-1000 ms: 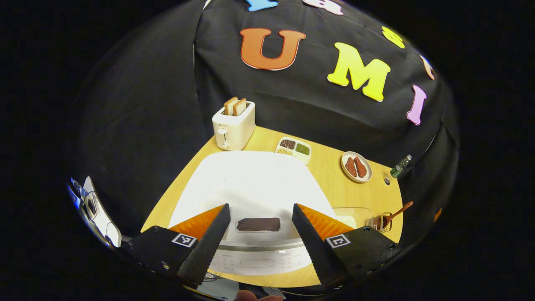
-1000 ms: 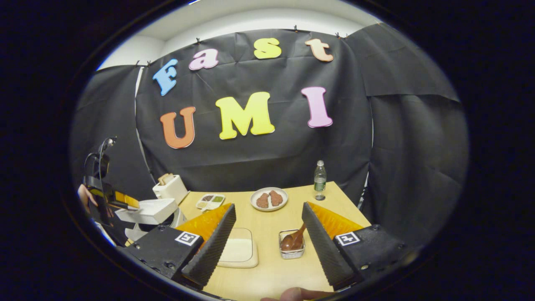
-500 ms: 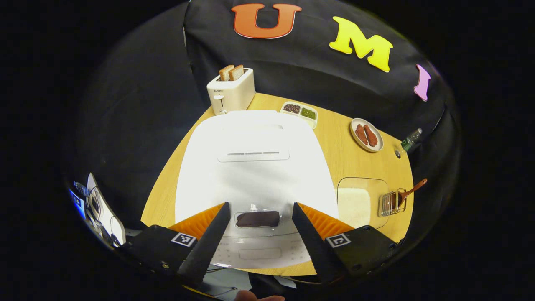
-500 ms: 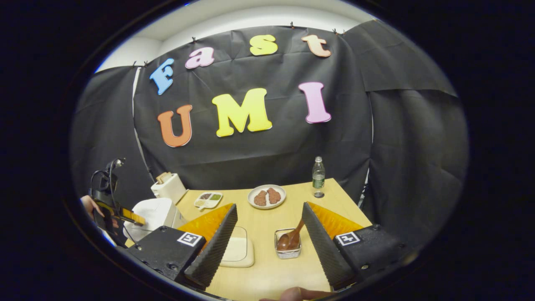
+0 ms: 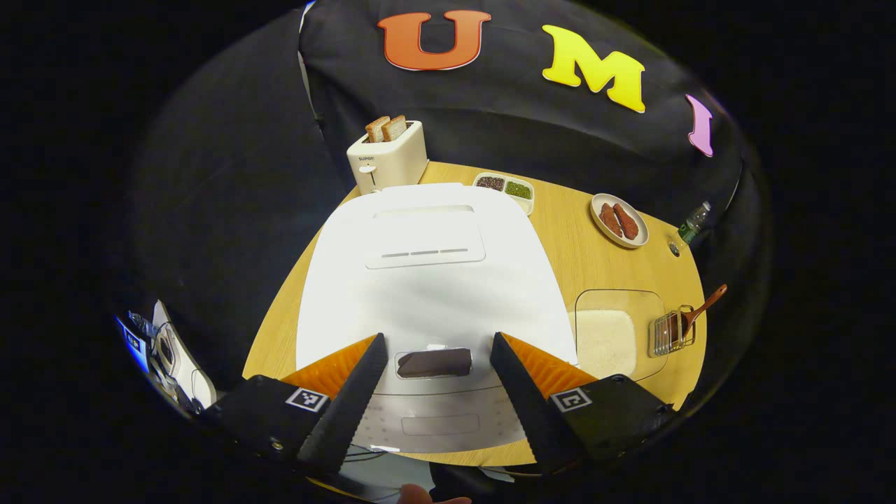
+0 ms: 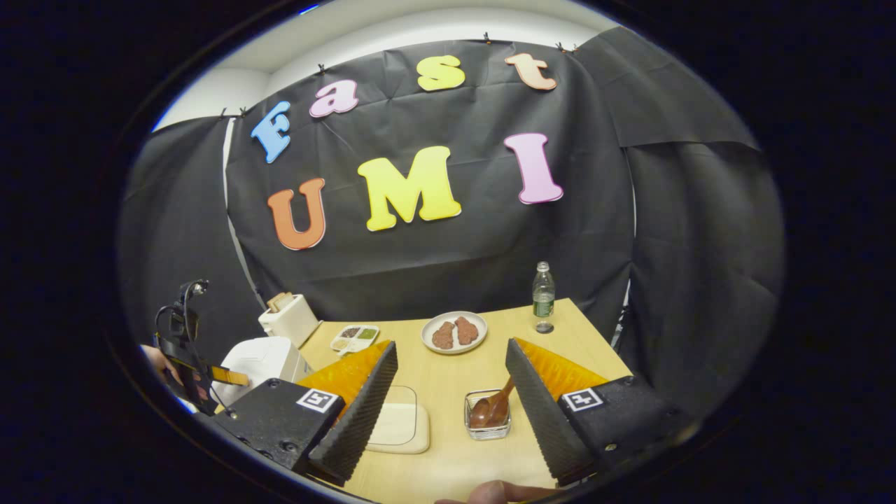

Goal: Close the left gripper, press the button to open the rice cooker; take a wooden spoon from the chopstick holder with the right hand, scoop a spoonful of rice and pour it into the rice cooker, then put the wooden spoon back into the chopstick holder.

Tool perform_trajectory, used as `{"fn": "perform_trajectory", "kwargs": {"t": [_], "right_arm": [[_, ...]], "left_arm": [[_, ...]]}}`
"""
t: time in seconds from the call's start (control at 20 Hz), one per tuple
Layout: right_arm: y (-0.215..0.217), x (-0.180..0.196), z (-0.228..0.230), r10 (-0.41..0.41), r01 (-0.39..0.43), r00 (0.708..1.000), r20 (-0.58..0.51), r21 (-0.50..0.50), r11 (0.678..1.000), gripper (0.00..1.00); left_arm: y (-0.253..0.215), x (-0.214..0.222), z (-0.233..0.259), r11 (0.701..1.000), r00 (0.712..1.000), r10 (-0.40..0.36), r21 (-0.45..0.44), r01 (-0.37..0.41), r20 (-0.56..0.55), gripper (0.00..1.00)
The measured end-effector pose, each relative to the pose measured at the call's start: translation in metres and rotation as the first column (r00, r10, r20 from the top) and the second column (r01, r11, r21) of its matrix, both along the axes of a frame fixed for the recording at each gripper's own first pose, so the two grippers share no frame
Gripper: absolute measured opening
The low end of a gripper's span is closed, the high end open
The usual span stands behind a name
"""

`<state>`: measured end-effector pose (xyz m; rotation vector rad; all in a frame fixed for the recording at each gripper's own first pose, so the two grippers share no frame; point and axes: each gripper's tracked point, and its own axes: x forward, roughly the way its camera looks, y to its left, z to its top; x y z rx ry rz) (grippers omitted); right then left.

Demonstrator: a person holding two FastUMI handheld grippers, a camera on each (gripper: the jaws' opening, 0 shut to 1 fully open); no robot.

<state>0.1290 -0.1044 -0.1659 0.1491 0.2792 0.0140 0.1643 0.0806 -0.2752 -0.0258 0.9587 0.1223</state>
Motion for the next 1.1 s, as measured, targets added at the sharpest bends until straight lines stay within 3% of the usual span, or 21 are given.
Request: {"fn": "perform_trajectory", "kwargs": {"t": [0.45, 0.6, 0.8, 1.1], "right_arm": [[-0.008, 0.016, -0.001, 0.065, -0.065, 0.998, -0.003, 0.005, 0.998, 1.0], [-0.009, 0.016, 0.008, 0.059, -0.059, 0.998, 0.01, -0.014, 0.998, 1.0], [0.001, -0.001, 0.031, 0.042, -0.04, 0.997, 0.063, -0.039, 0.998, 0.99], [0.04, -0.077, 0.09, 0.023, -0.01, 0.982, 0.186, -0.071, 0.997, 1.0]], "left_arm": [[-0.003, 0.013, 0.022, 0.997, 0.992, 0.037, 0.057, -0.044, 0.122, 0.95], [-0.014, 0.016, 0.05, 0.999, 0.977, 0.043, 0.015, -0.048, 0.207, 0.95], [-0.028, 0.007, 0.113, 0.999, 0.92, 0.031, -0.032, -0.02, 0.39, 0.95], [-0.059, -0.071, 0.202, 0.997, 0.787, -0.061, -0.006, 0.082, 0.613, 0.94]]}}
